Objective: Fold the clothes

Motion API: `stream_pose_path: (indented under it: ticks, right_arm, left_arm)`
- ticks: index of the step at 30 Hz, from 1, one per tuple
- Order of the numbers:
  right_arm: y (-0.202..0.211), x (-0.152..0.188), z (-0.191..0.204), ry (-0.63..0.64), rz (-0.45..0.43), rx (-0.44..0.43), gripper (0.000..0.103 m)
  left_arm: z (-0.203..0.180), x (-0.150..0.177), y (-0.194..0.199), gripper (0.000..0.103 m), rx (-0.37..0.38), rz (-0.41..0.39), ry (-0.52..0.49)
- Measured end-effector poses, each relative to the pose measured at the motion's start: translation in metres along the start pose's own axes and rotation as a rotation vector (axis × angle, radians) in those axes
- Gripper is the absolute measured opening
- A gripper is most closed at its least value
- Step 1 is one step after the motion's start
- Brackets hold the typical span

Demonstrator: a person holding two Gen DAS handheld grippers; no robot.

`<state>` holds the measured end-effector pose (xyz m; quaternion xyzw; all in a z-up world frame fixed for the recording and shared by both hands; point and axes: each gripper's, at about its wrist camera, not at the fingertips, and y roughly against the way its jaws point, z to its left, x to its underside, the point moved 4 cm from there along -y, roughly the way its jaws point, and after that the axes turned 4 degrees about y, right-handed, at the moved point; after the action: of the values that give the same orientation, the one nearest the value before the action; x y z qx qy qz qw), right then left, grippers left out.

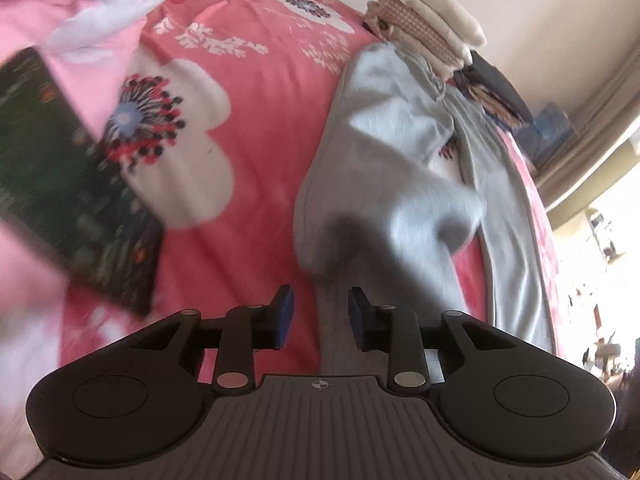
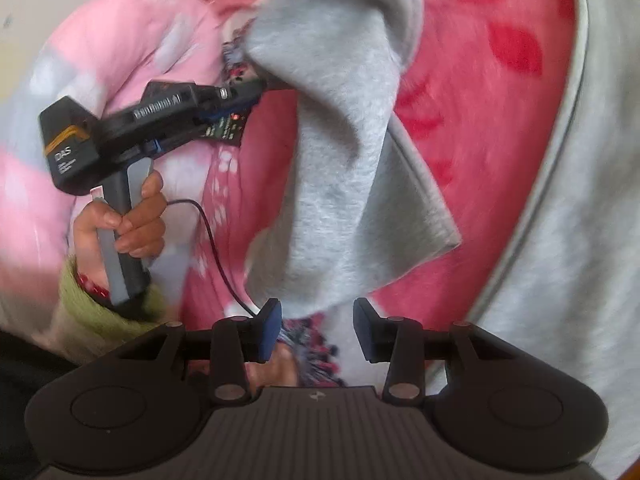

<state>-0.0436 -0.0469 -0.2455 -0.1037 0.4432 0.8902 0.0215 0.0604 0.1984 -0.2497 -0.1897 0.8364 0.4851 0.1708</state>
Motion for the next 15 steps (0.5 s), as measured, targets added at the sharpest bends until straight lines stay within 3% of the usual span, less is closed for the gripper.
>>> stream_pose_path:
  ticks: [6,9,12,14,15]
  right_arm:
    - [0.000,-0.016,-0.004,0.142,-0.067,0.205,0.043]
    - [-0.018,-0.025,-0.004,0.188,-0.075,0.246,0.043]
    - [-0.030,-0.021,-0.018,0.194,-0.046,0.248,0.043]
    - [-0.039,-0.014,-0.022,0.183,-0.018,0.249,0.032]
    - [-0.040,-0.008,-0.024,0.179,-0.007,0.253,0.021]
  left_arm:
    - [-0.002,0.045,0.001,0.033,-0.010,0.127,-0.087]
    - [-0.008,0.066,-0.008,0.034,-0.004,0.170,-0.110]
    - [-0.016,0.078,-0.014,0.036,-0.032,0.144,-0.161]
    - [-0.021,0.083,-0.017,0.036,-0.055,0.114,-0.199]
    - [-0.023,0.085,-0.017,0.035,-0.063,0.099,-0.210]
